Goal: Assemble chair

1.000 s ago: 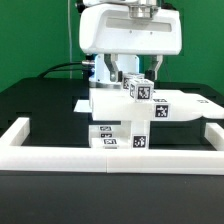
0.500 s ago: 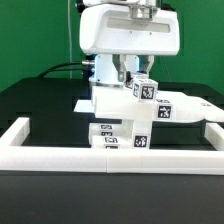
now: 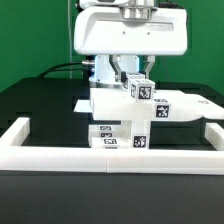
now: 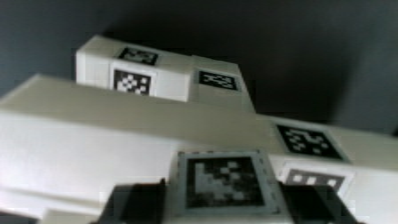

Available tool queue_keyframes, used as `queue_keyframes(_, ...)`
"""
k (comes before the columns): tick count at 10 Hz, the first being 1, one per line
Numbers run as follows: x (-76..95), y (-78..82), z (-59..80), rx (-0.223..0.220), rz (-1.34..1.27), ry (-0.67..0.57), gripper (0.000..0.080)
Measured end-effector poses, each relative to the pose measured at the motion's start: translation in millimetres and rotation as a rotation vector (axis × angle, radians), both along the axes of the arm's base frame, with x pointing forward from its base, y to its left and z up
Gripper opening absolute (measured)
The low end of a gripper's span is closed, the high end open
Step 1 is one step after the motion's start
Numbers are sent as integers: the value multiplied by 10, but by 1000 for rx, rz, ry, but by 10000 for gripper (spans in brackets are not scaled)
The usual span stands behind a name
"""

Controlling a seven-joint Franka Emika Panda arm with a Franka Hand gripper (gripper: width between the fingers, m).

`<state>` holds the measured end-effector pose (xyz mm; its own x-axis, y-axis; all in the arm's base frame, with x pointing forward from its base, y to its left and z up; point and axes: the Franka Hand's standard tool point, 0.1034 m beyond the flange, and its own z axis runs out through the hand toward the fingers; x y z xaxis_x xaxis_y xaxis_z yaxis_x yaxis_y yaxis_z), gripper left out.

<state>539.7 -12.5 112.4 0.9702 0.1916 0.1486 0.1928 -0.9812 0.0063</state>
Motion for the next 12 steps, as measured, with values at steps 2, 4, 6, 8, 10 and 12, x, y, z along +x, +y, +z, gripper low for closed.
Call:
queue_keyframes(2,27,-7,-5,30,-203,-11,290)
queue_keyframes(4,64,-9,-6,52,-367,-28,290)
queue_keyframes(6,85,-7,-4,78,-524,-33,290)
queue_keyframes(8,88,-2,-4,95,-597,-32,366)
queue_keyframes(10,85,7,2,94,-588,-31,503)
queue_keyframes(12,73,44,107,106,-582,-41,640)
